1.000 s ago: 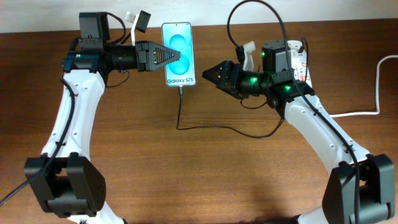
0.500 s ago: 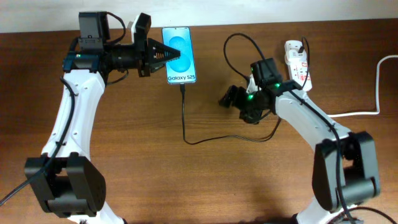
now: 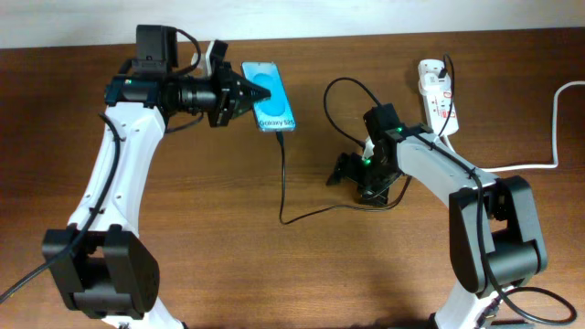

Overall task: Plug charger to phone and switch on socket
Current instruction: 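Lower the phone with the left gripper onto the table, then open the left gripper and release the phone flat on the table, then withdraw both grippers away from the phone toward the table edge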

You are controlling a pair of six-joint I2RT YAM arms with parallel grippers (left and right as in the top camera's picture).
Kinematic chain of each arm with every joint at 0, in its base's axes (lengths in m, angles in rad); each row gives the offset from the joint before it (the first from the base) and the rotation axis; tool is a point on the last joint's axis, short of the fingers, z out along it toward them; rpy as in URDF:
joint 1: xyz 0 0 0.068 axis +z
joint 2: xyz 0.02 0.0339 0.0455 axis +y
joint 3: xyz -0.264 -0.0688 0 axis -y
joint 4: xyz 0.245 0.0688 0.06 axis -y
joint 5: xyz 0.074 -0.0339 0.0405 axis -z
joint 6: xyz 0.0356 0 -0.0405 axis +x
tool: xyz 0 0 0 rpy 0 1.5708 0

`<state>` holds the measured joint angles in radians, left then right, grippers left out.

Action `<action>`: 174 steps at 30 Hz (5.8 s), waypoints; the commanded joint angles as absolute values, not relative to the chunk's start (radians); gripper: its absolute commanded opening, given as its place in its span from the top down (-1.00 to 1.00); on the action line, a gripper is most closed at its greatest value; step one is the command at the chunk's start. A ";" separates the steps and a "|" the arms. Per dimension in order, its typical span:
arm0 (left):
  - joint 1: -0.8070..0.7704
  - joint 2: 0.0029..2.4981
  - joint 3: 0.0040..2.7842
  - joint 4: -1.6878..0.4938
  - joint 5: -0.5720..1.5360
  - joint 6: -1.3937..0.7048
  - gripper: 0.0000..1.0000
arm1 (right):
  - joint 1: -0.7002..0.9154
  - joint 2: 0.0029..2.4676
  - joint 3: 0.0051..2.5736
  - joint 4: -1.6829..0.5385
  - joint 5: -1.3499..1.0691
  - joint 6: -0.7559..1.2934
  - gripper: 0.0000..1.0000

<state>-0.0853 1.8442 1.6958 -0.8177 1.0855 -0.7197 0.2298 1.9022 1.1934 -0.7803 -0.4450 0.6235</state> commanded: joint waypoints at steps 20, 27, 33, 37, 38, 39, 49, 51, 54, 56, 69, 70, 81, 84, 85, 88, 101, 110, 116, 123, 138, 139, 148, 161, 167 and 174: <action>-0.189 1.870 1.699 -0.834 0.624 -0.472 1.00 | 0.235 1.910 1.193 -0.686 -0.302 0.580 -0.97; -0.192 2.021 1.699 -0.809 0.643 -0.419 1.00 | 0.234 1.910 1.193 -0.645 -0.250 0.579 -0.96; -0.191 2.078 1.699 -0.747 0.666 -0.410 1.00 | 0.235 1.910 1.193 -0.680 -0.285 0.571 -0.97; -0.174 2.078 1.699 -0.733 0.715 -0.432 1.00 | 0.235 1.910 1.193 -0.819 -0.400 0.524 -0.96; -0.168 2.078 1.699 -0.734 0.719 -0.433 1.00 | 0.235 1.910 1.193 -0.861 -0.400 0.524 -0.96; -0.162 2.078 1.699 -0.734 0.719 -0.438 1.00 | 0.235 1.910 1.193 -0.900 -0.401 0.524 -0.93; -0.163 2.090 1.699 -0.733 0.710 -0.451 1.00 | 0.234 1.910 1.193 -1.106 -0.400 0.508 -0.77; -0.163 2.112 1.699 -0.733 0.711 -0.451 1.00 | 0.234 1.910 1.193 -1.119 -0.377 0.501 -0.77; -0.170 2.147 1.699 -0.726 0.714 -0.424 1.00 | 0.234 1.910 1.193 -1.037 -0.355 0.501 -0.80; -0.180 2.173 1.699 -0.715 0.714 -0.376 1.00 | 0.234 1.910 1.193 -0.923 -0.355 0.501 -0.86; -0.187 2.225 1.699 -0.622 0.710 -0.274 1.00 | 0.234 1.910 1.193 -0.717 -0.355 0.501 -0.97; -0.187 2.239 1.699 -0.625 0.711 -0.274 1.00 | 0.234 1.910 1.193 -0.717 -0.355 0.501 -0.97; -0.187 2.348 1.699 -0.662 0.773 -0.275 0.93 | 0.234 1.910 1.193 -0.722 -0.354 0.448 -0.97; -0.187 2.348 1.699 -0.691 0.728 -0.275 0.78 | 0.234 1.910 1.193 -0.723 -0.342 0.448 -0.97; -0.187 2.348 1.699 -0.698 0.726 -0.275 0.67 | 0.234 1.910 1.193 -0.726 -0.324 0.448 -0.97; -0.187 2.348 1.699 -0.698 0.708 -0.275 0.47 | 0.234 1.910 1.193 -0.729 -0.321 0.448 -0.97; -0.187 2.348 1.699 -0.723 0.695 -0.275 -0.03 | 0.234 1.910 1.193 -0.729 -0.309 0.448 -0.97; -0.187 2.348 1.699 -0.773 0.593 -0.302 -0.13 | 0.234 1.910 1.193 -0.729 -0.309 0.448 -0.97; -0.187 2.348 1.699 -0.799 0.526 -0.305 -0.18 | 0.234 1.910 1.193 -0.722 -0.302 0.448 -0.97; -0.187 2.348 1.699 -0.800 0.514 -0.306 -0.17 | 0.234 1.910 1.193 -0.717 -0.302 0.449 -0.97; -0.187 2.348 1.699 -0.852 0.469 -0.306 -0.15 | 0.234 1.910 1.193 -0.725 -0.302 0.448 -0.97; -0.187 2.348 1.699 -0.851 0.469 -0.306 -0.15 | 0.234 1.910 1.193 -0.726 -0.302 0.448 -0.96; -0.187 2.348 1.699 -0.873 0.435 -0.310 -0.06 | 0.234 1.910 1.193 -0.701 -0.302 0.449 -0.97; -0.187 2.324 1.922 -1.185 0.253 -0.308 -0.14 | 0.234 1.845 1.244 -0.720 -0.276 0.412 -0.99; -0.190 2.049 1.966 -1.356 0.170 -0.290 -0.12 | 0.234 1.737 1.287 -0.835 -0.274 0.411 -0.99; -0.272 1.589 1.966 -1.514 0.008 -0.299 -0.11 | 0.235 1.521 1.287 -0.999 -0.238 0.411 -0.99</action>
